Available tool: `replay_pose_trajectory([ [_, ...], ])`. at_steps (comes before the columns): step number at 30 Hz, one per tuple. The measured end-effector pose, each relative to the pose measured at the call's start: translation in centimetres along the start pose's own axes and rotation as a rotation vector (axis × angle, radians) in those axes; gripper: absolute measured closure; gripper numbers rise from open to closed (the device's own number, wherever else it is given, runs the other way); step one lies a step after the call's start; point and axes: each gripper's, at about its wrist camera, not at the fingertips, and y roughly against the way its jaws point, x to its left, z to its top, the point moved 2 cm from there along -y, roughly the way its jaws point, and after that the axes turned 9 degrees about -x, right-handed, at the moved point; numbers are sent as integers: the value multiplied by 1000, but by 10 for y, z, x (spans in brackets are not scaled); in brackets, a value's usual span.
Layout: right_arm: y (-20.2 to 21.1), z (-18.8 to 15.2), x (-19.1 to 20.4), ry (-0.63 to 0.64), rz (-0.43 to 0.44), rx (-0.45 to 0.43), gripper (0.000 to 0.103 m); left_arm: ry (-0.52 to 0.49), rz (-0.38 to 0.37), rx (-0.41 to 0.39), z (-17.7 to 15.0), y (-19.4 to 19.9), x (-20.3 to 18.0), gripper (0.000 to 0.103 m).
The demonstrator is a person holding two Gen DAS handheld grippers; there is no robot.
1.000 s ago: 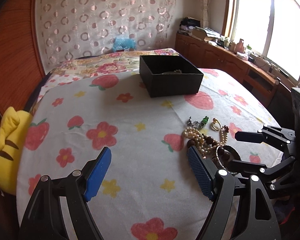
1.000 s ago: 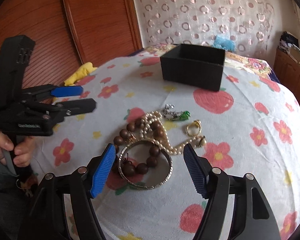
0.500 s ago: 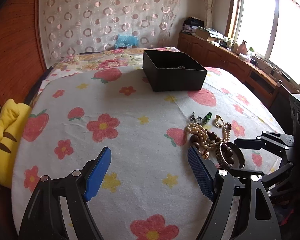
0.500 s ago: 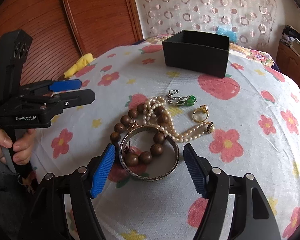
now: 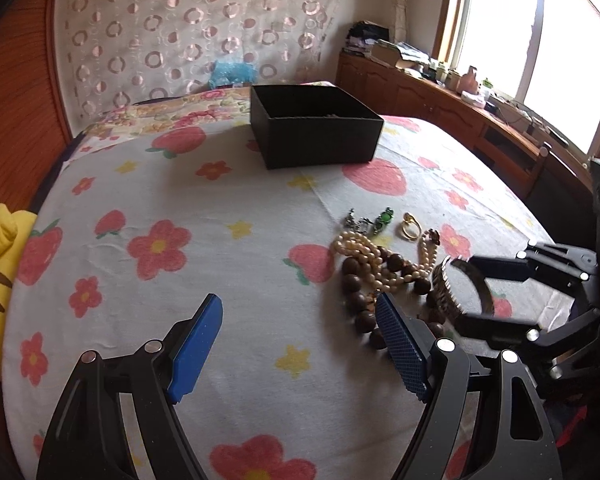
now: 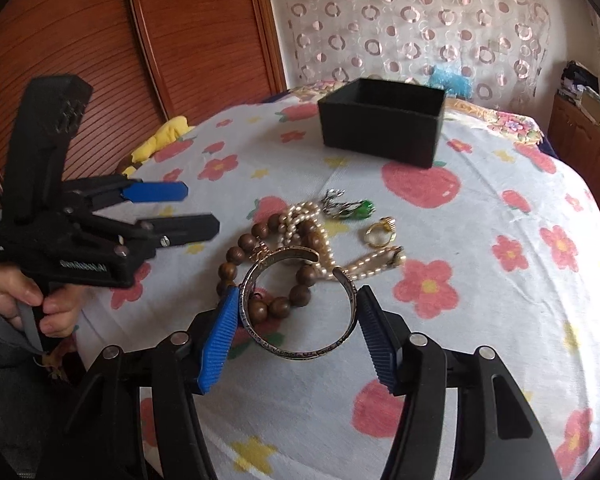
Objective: Organize jewelry
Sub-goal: 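Grasp the silver bangle with the right tool while the left tool grasps the pearl necklace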
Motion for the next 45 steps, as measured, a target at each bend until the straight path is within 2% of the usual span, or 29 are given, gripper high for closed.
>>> replay_pose_trajectory([
  [11, 12, -5, -39, -36, -87, -18, 41, -14, -58, 13, 16, -15, -15, 28],
  [17, 10, -11, -50, -63, -98, -15, 41, 48, -121, 66, 28, -39, -14, 46],
  [19, 11, -11, -51, -70, -91, -20, 41, 62, -138, 83, 29, -46, -15, 57],
  [25, 11, -12, -49, -67, -86, -22, 41, 73, -165, 110, 28, -56, -18, 81],
  [27, 11, -12, -50, -68, -84, -24, 41, 68, -169, 105, 29, -55, -18, 85],
  [29, 11, -12, -50, -71, -85, -24, 41, 43, -154, 74, 32, -48, -21, 103],
  [34, 11, -12, -50, -70, -84, -24, 41, 10, -147, 63, 37, -43, -26, 103],
  [40, 11, -12, -50, -69, -84, -22, 41, 20, -153, 45, 42, -37, -25, 103],
  [45, 10, -13, -49, -69, -83, -20, 41, 46, -151, 108, 43, -53, -18, 103],
])
